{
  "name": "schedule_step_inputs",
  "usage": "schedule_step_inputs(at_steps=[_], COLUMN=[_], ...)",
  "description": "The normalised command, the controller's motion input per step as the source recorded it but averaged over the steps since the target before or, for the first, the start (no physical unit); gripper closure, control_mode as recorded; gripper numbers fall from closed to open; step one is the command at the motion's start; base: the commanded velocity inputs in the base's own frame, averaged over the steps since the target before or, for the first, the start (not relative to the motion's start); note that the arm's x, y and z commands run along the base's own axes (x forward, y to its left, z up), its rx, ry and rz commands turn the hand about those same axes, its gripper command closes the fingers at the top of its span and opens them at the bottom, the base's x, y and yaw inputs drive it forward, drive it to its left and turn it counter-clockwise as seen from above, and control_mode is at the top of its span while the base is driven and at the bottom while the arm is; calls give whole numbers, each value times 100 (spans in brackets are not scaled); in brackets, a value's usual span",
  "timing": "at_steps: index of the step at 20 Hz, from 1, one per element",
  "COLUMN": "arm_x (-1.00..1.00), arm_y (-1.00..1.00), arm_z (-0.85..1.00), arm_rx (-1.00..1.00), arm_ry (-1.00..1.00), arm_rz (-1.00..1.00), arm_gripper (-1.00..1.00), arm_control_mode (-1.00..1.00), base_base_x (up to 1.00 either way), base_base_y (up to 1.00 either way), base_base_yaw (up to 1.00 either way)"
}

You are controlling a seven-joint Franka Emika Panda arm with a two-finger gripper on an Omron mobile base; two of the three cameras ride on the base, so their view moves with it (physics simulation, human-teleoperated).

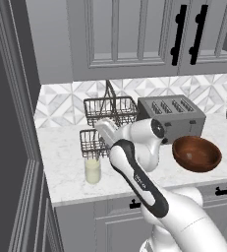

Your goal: Grab a lemon wedge from the fridge and one ice cube from the ice bowl, and put them in the glass of lemonade.

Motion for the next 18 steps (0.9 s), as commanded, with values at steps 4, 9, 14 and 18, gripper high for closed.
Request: schedule_step_inputs(at_steps=[4, 9, 14, 18], arm_x=[9, 32, 32, 16], arm_y=[19, 24, 14, 6], arm_z=[-1, -22, -36, -34], arm_rx=[9, 1, -1, -3], arm_ry=[15, 14, 7, 2], arm_rz=[8, 5, 2, 4], arm_gripper=[100, 100, 100, 100], arm_control_mode=[-100, -100, -100, -100], base_base_x=[0, 0, 0, 0], base_base_y=[0, 0, 0, 0], base_base_yaw=[0, 0, 0, 0])
